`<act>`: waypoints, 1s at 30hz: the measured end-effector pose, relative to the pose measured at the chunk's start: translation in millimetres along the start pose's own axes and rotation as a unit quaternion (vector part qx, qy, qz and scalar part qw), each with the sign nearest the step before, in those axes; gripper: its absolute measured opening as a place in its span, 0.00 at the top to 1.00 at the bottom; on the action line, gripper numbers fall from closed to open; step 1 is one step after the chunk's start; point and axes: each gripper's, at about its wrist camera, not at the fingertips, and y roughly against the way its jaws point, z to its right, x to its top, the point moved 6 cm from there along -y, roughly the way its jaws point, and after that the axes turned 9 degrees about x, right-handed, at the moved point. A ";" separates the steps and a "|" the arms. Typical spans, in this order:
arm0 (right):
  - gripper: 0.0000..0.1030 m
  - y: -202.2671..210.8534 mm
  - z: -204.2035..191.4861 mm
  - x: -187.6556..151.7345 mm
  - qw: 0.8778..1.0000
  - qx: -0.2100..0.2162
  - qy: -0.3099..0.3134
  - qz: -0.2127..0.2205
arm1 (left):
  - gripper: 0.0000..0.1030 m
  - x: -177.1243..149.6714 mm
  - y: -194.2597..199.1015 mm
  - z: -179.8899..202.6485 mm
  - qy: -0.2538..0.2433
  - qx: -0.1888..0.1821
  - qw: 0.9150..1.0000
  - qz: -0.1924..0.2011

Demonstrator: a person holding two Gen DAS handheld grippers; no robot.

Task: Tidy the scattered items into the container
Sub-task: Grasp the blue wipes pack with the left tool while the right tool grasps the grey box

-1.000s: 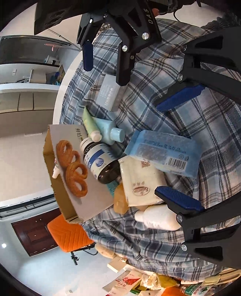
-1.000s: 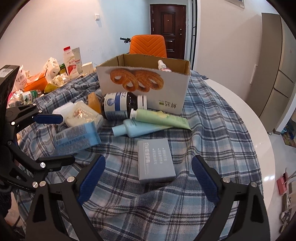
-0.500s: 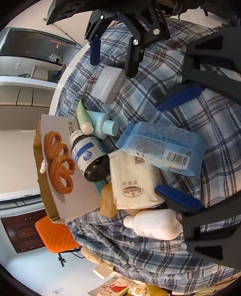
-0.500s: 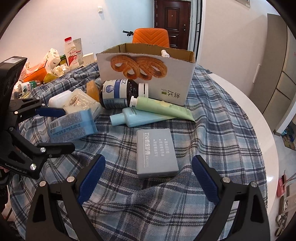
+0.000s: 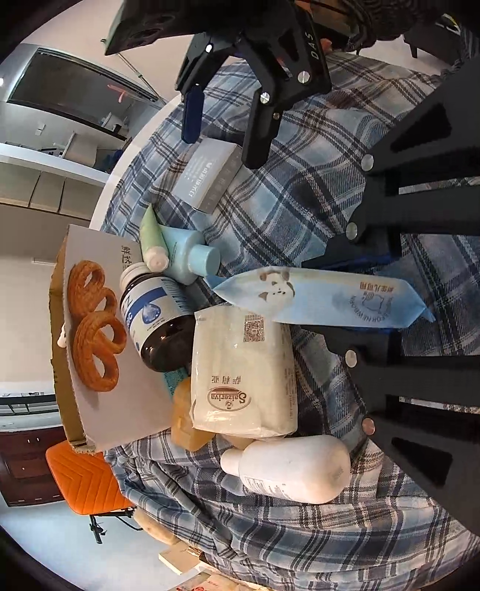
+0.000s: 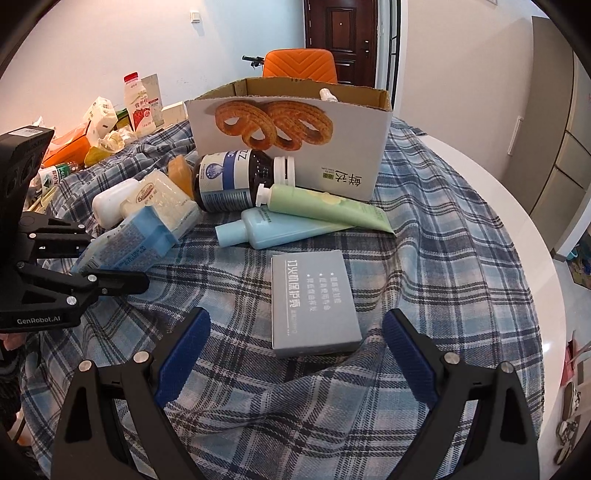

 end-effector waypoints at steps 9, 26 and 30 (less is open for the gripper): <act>0.10 1.2 4.4 9.0 1.000 0.019 -0.015 0.012 | 0.82 -2.3 12.3 6.9 -0.015 -0.013 1.000 0.005; 0.51 -7.7 15.4 1.2 1.000 0.009 -0.017 -0.010 | 0.82 -0.1 22.4 0.4 -0.007 -0.009 1.000 0.016; 0.52 -3.5 13.0 1.6 1.000 0.003 -0.008 -0.009 | 0.82 1.2 26.1 2.0 -0.010 -0.012 1.000 0.019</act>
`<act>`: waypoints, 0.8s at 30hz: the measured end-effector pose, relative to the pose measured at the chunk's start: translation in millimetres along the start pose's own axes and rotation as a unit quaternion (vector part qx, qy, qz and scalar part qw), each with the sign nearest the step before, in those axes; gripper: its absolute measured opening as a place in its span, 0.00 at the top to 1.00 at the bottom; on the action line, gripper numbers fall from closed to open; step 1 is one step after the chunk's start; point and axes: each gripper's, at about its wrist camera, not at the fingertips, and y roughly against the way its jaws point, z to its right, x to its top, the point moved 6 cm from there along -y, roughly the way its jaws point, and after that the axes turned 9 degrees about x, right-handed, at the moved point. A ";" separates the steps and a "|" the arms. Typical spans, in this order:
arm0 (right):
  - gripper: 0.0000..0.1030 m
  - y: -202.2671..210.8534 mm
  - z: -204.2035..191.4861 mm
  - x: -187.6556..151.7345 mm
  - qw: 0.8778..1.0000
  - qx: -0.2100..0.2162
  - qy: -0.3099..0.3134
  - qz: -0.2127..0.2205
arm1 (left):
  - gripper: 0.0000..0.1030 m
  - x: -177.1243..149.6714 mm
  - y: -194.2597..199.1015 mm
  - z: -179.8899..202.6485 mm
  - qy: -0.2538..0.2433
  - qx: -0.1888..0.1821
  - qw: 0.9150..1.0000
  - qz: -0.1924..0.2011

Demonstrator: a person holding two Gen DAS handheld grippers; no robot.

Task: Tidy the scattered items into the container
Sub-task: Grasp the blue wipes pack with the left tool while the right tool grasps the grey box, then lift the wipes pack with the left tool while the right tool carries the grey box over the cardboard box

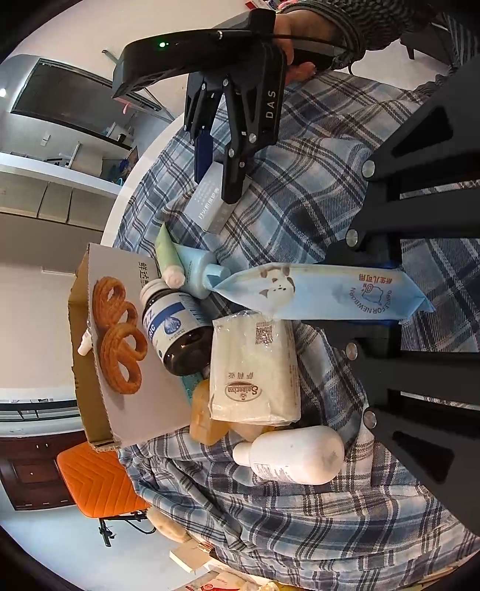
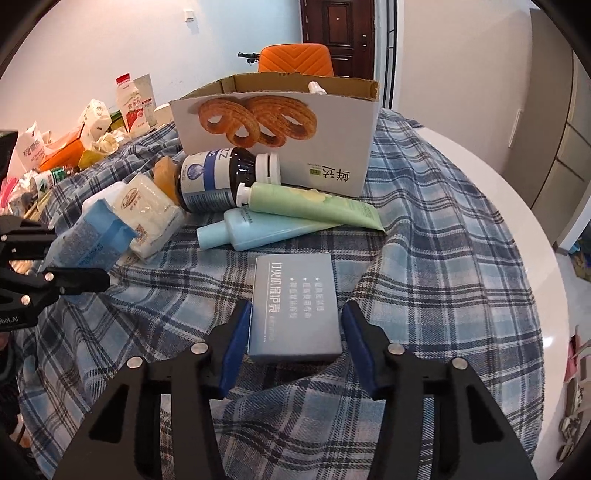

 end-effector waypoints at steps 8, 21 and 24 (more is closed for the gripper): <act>0.43 14.4 2.0 3.9 0.999 0.027 -0.010 0.028 | 0.82 0.0 4.3 2.4 -0.004 -0.005 1.000 0.001; 0.41 -7.8 -4.9 11.6 1.000 0.028 0.003 0.001 | 0.82 1.7 3.2 0.2 0.001 -0.007 1.000 0.000; 0.45 -12.7 0.6 6.9 1.000 0.023 -0.009 -0.009 | 0.82 0.9 1.5 -1.0 0.002 -0.007 1.000 -0.002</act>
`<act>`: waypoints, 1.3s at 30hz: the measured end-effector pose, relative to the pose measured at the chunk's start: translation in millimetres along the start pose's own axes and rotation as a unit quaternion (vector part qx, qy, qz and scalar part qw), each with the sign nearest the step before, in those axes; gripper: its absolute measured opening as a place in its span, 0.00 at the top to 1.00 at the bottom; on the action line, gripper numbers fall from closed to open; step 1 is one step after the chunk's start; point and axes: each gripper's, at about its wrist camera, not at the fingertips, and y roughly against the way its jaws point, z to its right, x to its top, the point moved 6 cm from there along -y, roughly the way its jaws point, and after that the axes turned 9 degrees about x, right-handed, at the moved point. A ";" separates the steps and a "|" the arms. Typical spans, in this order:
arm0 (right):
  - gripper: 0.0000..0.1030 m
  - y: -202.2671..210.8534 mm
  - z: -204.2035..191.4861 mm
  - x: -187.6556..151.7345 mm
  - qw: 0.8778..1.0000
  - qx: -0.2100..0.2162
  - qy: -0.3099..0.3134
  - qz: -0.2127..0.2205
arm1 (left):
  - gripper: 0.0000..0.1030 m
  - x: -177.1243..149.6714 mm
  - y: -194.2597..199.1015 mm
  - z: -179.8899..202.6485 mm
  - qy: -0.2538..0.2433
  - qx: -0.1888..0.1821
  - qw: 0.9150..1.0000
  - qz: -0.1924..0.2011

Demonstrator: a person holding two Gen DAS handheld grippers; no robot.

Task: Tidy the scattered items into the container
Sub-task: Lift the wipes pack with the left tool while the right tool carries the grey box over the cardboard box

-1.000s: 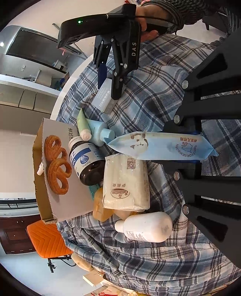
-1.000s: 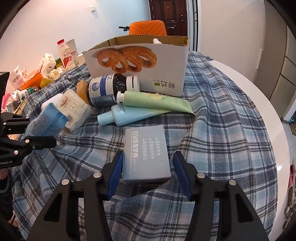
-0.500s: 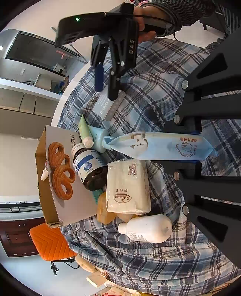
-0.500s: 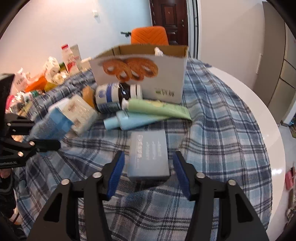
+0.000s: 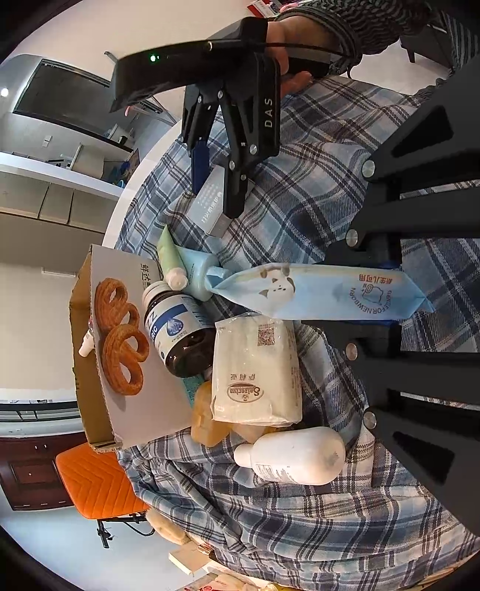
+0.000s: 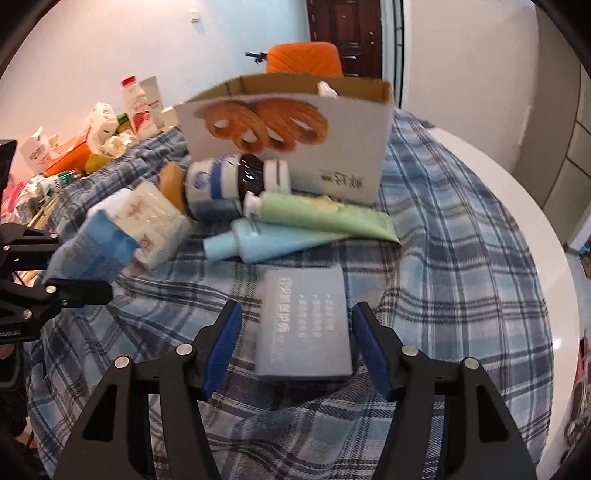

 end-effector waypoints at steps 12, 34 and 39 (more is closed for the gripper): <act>0.55 14.1 -6.7 0.2 1.000 0.000 -0.004 0.007 | 0.82 3.2 0.3 -0.3 0.002 -0.001 1.000 0.003; 0.55 68.3 -35.1 103.8 0.996 0.004 0.004 0.089 | 0.82 104.7 44.7 -13.8 0.016 0.039 0.996 0.080; 0.55 62.7 -29.2 131.5 0.995 0.005 -0.013 0.094 | 0.82 130.8 41.0 -28.1 0.037 0.047 0.994 0.086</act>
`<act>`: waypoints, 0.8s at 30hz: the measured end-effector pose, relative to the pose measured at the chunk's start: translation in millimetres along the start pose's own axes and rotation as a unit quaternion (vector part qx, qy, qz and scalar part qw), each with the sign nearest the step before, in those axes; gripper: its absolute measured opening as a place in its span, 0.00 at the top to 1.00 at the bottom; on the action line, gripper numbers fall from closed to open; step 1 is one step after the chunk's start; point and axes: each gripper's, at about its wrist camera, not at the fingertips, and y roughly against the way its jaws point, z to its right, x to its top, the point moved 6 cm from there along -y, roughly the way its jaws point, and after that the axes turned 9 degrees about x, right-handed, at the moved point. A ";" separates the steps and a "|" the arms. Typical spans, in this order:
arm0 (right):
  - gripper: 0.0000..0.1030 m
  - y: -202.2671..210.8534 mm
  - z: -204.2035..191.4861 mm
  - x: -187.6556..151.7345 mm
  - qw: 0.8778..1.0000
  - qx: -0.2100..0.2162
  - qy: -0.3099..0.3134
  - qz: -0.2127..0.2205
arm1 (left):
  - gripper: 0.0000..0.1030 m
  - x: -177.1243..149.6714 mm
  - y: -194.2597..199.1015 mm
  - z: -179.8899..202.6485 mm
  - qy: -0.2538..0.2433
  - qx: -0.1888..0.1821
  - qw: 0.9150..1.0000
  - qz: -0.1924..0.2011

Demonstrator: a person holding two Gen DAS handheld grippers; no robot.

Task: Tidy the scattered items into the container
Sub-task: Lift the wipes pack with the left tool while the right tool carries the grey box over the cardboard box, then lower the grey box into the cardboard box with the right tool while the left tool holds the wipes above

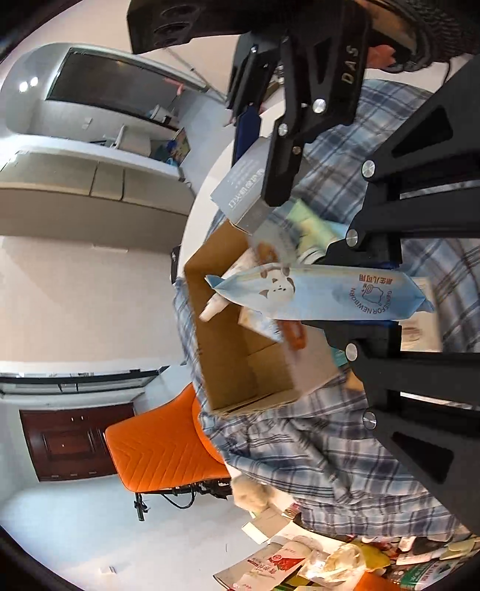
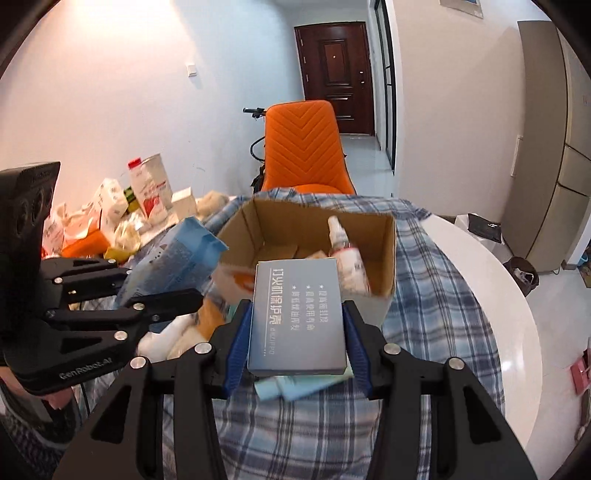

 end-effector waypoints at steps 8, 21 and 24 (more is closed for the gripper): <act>0.55 -28.2 10.1 28.0 1.000 -0.002 -0.019 -0.007 | 0.82 39.1 -24.3 -12.4 0.012 0.007 1.000 -0.003; 0.55 -81.5 37.2 50.5 0.998 0.025 -0.051 -0.037 | 0.82 63.7 -86.3 -38.8 0.024 0.031 0.998 -0.050; 0.55 -95.7 41.4 48.6 0.997 0.027 -0.058 -0.045 | 0.82 61.2 -101.9 -42.0 0.017 0.040 0.997 -0.063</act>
